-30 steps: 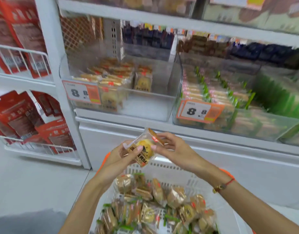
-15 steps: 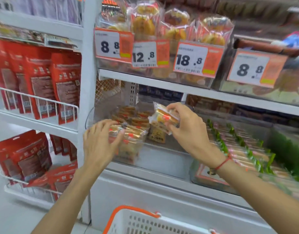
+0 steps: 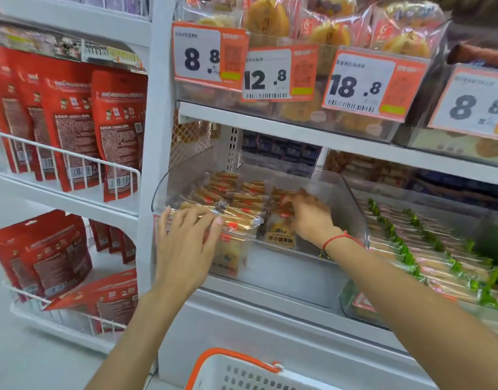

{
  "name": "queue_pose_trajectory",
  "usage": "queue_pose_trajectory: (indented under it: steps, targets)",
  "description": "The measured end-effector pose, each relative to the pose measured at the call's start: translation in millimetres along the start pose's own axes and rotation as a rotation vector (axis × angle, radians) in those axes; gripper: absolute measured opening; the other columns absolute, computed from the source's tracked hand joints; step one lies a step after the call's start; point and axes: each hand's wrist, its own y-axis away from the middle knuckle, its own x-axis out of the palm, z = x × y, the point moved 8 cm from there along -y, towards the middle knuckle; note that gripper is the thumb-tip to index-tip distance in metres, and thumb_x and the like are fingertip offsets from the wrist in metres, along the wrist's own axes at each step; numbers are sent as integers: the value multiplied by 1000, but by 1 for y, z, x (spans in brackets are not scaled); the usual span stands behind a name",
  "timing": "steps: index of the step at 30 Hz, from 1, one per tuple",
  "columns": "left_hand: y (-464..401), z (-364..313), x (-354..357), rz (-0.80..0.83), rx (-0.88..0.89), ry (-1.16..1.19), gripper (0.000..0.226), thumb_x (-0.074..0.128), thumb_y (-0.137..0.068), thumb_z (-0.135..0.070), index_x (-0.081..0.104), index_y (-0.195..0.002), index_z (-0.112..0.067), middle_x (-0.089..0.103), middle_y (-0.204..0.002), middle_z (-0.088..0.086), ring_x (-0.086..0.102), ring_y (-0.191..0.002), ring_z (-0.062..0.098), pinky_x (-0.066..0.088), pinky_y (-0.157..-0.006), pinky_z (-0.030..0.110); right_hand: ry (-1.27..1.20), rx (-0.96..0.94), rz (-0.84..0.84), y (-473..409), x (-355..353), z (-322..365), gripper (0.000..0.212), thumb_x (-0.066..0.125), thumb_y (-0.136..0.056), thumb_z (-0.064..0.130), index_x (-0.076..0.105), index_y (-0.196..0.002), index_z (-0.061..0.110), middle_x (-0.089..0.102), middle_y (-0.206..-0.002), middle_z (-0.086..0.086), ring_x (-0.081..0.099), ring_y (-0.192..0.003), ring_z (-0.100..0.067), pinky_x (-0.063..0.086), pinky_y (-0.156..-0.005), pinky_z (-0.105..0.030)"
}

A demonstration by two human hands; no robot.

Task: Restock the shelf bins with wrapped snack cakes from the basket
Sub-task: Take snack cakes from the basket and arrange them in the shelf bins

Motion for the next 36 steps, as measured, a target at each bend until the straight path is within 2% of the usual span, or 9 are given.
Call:
queue_pose_trajectory:
  steps: [3,11,15,19,22,30,32,34,36]
  targets:
    - [0,0,2,-2,-5,-8,58,13,-96,-51,65,-109,-30,58,-113,-13,45,-115,11,8,-115,38,-83,33,40,-3,10,-5,37,65,-87,18,55,-123,18,49,-128,-10,56,-109,-32,51,-90,-41]
    - [1,-2,1,3,-17,-19,60,12,-96,-50,65,-110,-27,57,-112,-10,46,-115,13,9,-115,40,-281,59,6,-6,11,-3,16,67,-88,14,63,-103,17,55,-125,-7,58,-106,-29,51,-89,-35]
    - [1,-3,1,3,-18,-13,58,13,-96,-49,64,-110,-28,55,-110,-11,44,-114,13,7,-116,39,-89,-44,139,-2,23,2,49,72,-79,15,45,-120,20,46,-129,-8,54,-104,-29,52,-87,-40]
    - [2,-3,1,0,-20,0,56,12,-97,-49,63,-109,-28,54,-110,-12,44,-114,12,5,-117,37,90,-147,108,-6,20,9,89,77,-78,20,19,-145,18,39,-139,-12,53,-112,-35,51,-90,-42]
    - [2,-2,1,3,-22,6,54,13,-98,-48,62,-107,-29,51,-108,-14,43,-114,11,5,-117,37,215,-199,109,-11,18,14,98,80,-76,29,15,-149,17,41,-141,-13,52,-117,-35,48,-95,-42]
    - [1,-1,-3,9,-38,146,46,24,-95,-52,64,-109,-33,53,-121,-18,39,-122,5,-11,-114,25,-21,-109,259,-4,13,13,74,73,-81,27,31,-142,16,47,-131,-11,52,-112,-30,48,-93,-38]
    - [2,-6,-13,-37,-59,242,34,36,-96,-48,64,-108,-33,57,-119,-18,43,-118,6,6,-117,33,17,-138,273,8,1,14,61,69,-84,28,40,-136,14,52,-128,-10,54,-110,-29,49,-92,-41]
    - [7,-17,-34,-138,-87,309,22,49,-97,-41,66,-106,-29,60,-113,-16,46,-107,6,30,-103,32,42,-203,199,26,-18,19,48,65,-87,31,49,-131,16,54,-126,-7,54,-109,-27,50,-88,-40]
    - [15,-30,-52,-184,-120,350,16,53,-96,-35,66,-102,-29,60,-105,-17,47,-93,2,37,-88,28,22,-272,85,50,-39,25,34,61,-90,30,56,-122,21,56,-118,-2,53,-106,-23,47,-81,-36]
